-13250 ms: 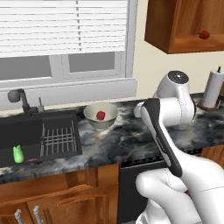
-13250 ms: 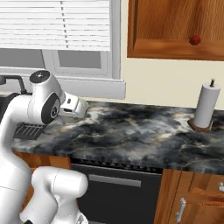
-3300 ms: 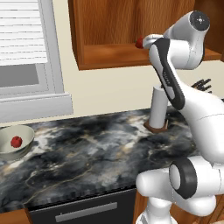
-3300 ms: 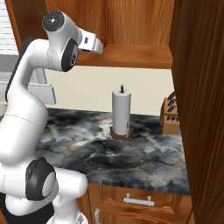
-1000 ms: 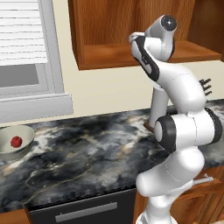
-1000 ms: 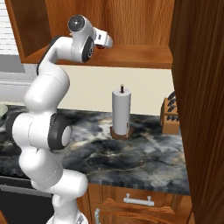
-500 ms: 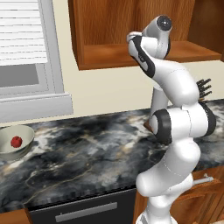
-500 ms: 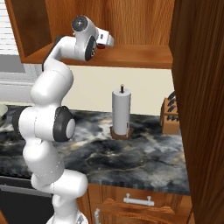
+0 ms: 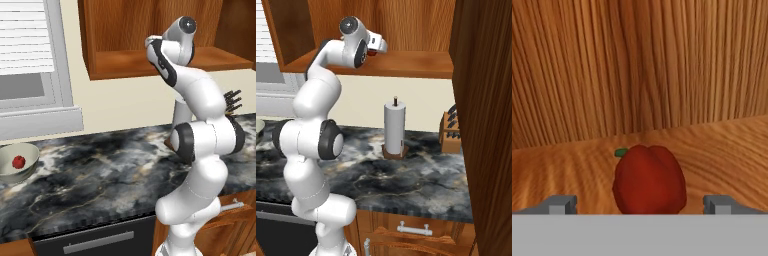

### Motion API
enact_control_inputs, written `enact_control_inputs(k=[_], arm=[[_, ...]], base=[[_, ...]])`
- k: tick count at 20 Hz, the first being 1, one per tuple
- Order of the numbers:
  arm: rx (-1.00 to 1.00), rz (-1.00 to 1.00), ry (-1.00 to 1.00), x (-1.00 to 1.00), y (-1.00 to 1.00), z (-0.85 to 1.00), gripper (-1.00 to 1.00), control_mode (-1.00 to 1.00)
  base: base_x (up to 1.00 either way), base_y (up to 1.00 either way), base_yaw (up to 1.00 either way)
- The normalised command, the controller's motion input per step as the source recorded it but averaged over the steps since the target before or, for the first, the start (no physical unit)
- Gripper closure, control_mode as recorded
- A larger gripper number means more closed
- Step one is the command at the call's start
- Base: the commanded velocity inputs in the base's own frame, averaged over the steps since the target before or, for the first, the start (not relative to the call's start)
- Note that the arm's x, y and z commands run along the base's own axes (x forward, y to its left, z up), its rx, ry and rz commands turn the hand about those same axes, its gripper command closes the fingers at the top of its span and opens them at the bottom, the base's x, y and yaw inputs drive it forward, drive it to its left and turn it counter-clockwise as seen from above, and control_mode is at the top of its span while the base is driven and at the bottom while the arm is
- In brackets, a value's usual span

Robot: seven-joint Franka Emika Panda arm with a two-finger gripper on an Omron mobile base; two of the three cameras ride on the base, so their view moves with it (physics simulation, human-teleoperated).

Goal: Pick the bell peppers from the cabinet and place them in one bowl. Pick the corn from the sink and place it in the other bowl.

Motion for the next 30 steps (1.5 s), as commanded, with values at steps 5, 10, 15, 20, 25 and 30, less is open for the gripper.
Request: enact_control_inputs(k=[5, 10, 15, 20, 25, 30], arm=[[0.00, 0.01, 0.01, 0.11, -0.01, 0.00, -1.00, -1.00], [0.00, 0.01, 0.00, 0.17, 0.00, -0.09, -1.00, -1.00], [0.00, 0.00, 0.00, 0.19, 0.00, -0.18, -1.00, -1.00], [0.00, 0.00, 0.00, 0.19, 0.00, -0.12, -1.00, -1.00], [0.00, 0.00, 0.00, 0.25, 0.00, 0.00, -1.00, -1.00], [0.00, 0.00, 0.01, 0.06, 0.00, 0.00, -1.00, -1.00]], base=[[0.00, 0.00, 0.00], [0.00, 0.00, 0.00], [0.00, 0.00, 0.00], [0.00, 0.00, 0.00], [0.00, 0.00, 0.00], [0.00, 0.00, 0.00]])
